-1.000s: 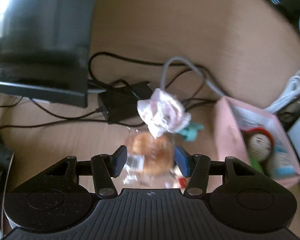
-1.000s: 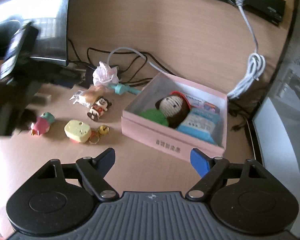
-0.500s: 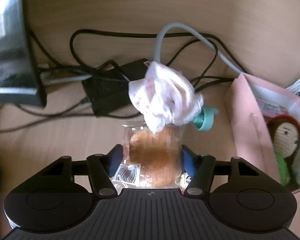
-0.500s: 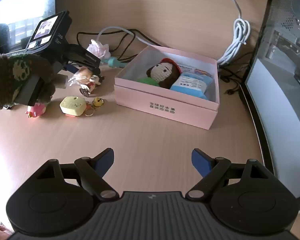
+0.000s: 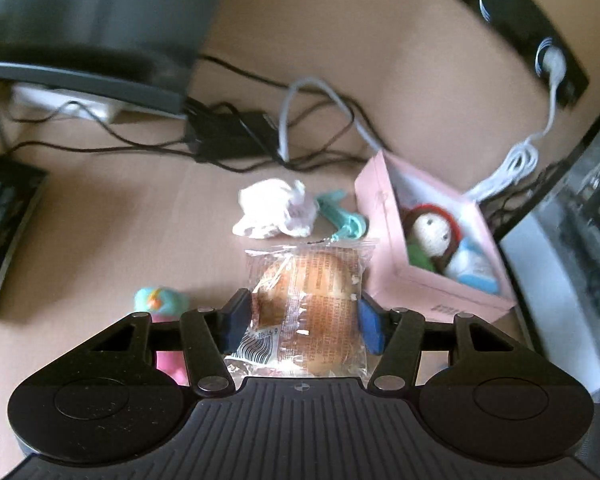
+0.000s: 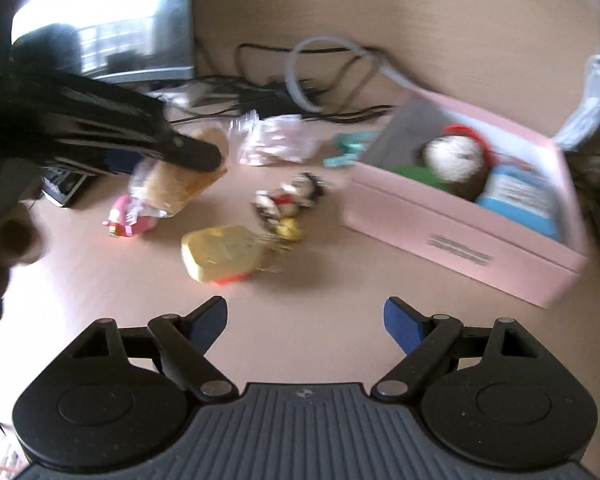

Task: Organize objects
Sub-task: 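Lift the bread roll with the left gripper while the right gripper grasps the yellow cube keychain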

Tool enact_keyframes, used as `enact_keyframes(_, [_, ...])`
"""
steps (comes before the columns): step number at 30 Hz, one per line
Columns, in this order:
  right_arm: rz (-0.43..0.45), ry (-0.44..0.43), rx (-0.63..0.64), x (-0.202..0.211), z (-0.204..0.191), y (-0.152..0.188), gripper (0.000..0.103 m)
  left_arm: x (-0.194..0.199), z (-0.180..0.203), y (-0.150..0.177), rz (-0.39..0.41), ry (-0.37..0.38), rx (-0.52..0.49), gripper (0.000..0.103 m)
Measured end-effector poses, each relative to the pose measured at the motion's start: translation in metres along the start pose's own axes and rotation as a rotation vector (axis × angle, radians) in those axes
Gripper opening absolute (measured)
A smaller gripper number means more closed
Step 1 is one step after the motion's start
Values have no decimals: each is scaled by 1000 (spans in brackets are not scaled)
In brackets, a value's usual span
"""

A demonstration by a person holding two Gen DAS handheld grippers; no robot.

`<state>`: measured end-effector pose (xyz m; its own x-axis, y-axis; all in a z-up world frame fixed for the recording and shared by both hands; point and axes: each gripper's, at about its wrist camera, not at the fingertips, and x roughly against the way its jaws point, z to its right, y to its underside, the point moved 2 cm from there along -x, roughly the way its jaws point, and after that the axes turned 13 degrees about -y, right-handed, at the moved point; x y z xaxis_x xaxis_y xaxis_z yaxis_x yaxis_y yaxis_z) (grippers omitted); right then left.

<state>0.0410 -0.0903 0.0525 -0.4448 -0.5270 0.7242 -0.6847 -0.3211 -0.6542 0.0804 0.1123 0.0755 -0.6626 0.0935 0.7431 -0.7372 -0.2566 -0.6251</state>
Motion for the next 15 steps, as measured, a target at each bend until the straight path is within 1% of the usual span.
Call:
enact_keyframes(3, [-9, -41, 42, -25, -10, -9, 86, 30, -14, 8, 39, -21, 22, 60])
enact_keyframes(6, [-28, -59, 69, -49, -21, -18, 86, 44, -25, 15, 45, -48, 41, 60])
enact_keyframes(7, [-34, -69, 74, -55, -23, -20, 84, 49, -28, 20, 47, -59, 41, 60])
enact_keyframes(9, [-38, -81, 79, -67, -26, -24, 73, 56, -33, 27, 50, -82, 36, 60])
enact_keyframes(10, [-43, -82, 73, -71, -27, -25, 64, 58, -36, 31, 50, -92, 39, 60])
enact_keyframes(12, [-40, -73, 62, -74, -28, -27, 63, 61, -41, 39, 36, -96, 52, 60])
enact_keyframes(15, [-40, -86, 62, -68, -29, -24, 63, 62, -44, 50, 14, -99, 27, 60])
